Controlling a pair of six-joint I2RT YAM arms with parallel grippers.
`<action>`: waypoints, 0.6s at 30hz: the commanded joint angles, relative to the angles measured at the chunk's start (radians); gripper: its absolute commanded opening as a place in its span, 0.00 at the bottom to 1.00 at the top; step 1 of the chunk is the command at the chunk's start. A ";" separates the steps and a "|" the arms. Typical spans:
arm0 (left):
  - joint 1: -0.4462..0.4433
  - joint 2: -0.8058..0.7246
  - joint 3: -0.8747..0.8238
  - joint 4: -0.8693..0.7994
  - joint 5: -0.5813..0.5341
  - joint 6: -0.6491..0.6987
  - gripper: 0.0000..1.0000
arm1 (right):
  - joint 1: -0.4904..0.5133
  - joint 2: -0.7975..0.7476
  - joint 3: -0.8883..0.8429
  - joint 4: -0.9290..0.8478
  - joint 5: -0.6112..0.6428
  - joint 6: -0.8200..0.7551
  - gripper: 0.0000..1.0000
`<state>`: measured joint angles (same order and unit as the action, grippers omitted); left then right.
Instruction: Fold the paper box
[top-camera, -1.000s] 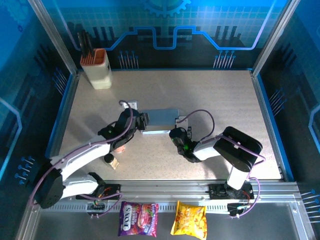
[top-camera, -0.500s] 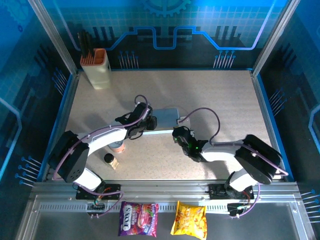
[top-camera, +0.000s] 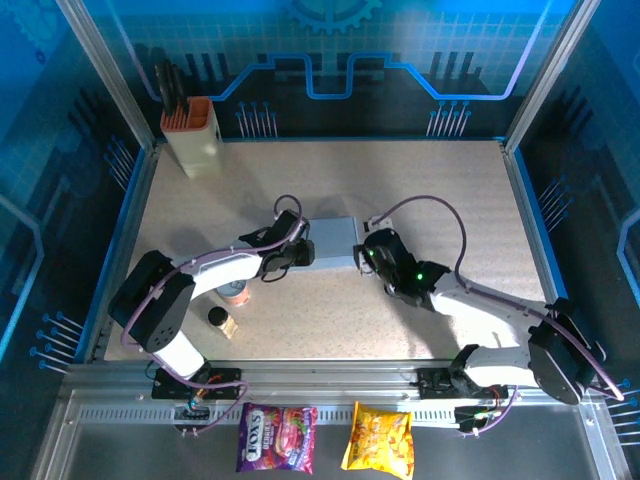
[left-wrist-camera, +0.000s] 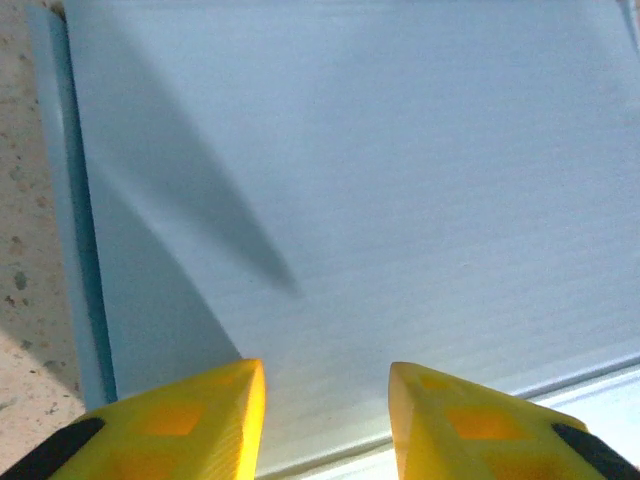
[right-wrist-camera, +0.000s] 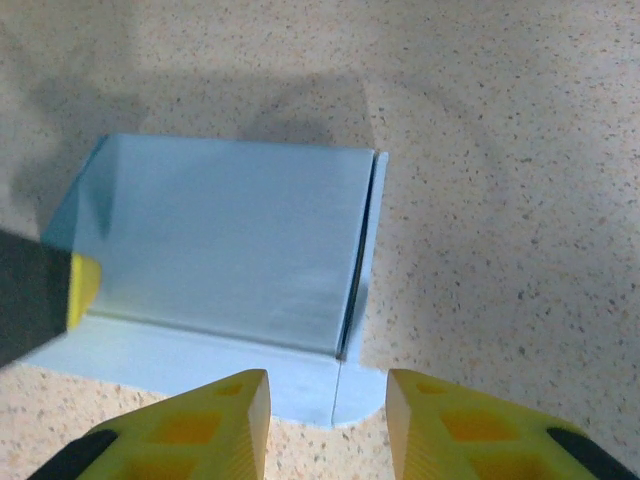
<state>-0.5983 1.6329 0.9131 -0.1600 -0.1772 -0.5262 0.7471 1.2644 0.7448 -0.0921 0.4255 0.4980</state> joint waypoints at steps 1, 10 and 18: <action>0.008 0.036 -0.019 -0.015 0.026 -0.024 0.39 | -0.068 0.071 0.093 -0.126 -0.198 0.010 0.36; 0.014 0.073 -0.020 -0.017 0.061 -0.009 0.38 | -0.159 0.327 0.316 -0.294 -0.325 -0.032 0.39; 0.033 -0.030 0.006 -0.033 0.069 0.008 0.43 | -0.201 0.491 0.456 -0.430 -0.381 -0.126 0.48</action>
<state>-0.5793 1.6485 0.9131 -0.1429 -0.1326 -0.5247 0.5629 1.7241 1.1557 -0.4240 0.0906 0.4229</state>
